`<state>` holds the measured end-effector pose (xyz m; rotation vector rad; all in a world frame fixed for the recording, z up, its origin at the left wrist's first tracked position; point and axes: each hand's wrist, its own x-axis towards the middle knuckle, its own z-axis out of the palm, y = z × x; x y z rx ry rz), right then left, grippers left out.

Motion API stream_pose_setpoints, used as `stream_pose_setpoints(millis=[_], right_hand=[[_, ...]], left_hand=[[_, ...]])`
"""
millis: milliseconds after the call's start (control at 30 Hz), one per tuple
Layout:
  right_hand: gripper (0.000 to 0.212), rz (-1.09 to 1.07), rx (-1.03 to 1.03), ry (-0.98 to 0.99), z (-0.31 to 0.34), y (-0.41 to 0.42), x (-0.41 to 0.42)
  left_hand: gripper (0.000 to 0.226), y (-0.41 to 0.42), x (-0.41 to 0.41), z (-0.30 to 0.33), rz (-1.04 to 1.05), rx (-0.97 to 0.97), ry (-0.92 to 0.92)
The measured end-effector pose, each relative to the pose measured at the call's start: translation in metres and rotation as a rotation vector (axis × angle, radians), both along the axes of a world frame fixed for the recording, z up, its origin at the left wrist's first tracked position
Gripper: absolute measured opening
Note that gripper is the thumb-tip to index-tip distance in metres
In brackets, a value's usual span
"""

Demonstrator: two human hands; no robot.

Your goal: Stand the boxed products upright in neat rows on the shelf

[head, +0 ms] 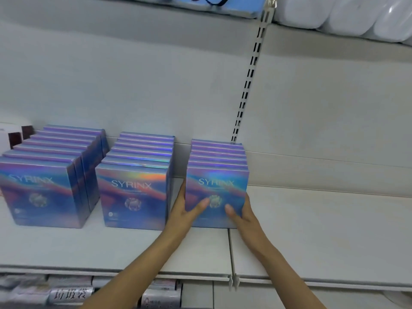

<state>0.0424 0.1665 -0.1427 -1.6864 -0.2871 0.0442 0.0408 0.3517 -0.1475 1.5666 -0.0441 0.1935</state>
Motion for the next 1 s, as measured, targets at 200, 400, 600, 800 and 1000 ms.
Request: stream_pose_setpoints(millis=[200,400,600,800,1000], right_hand=[[0.057,-0.080,0.233,0.155,0.008,0.007,0.018],[0.037,-0.086,0.320,0.195,0.008,0.009,0.013],[0.041,-0.031,0.307,0.162,0.005,0.007,0.015],[0.090,-0.027,0.232,0.121,0.011,0.006,0.013],[0.050,-0.111,-0.133,-0.045,0.019,-0.008,-0.007]], left_hand=[[0.038,-0.010,0.012,0.016,0.046,-0.357,0.122],[0.029,-0.009,0.013,0.014,0.029,-0.340,0.134],[0.023,-0.009,0.011,0.017,0.029,-0.330,0.099],[0.030,-0.012,0.003,0.019,0.080,-0.214,-0.004],[0.061,-0.012,-0.029,0.023,0.120,0.159,-0.132]])
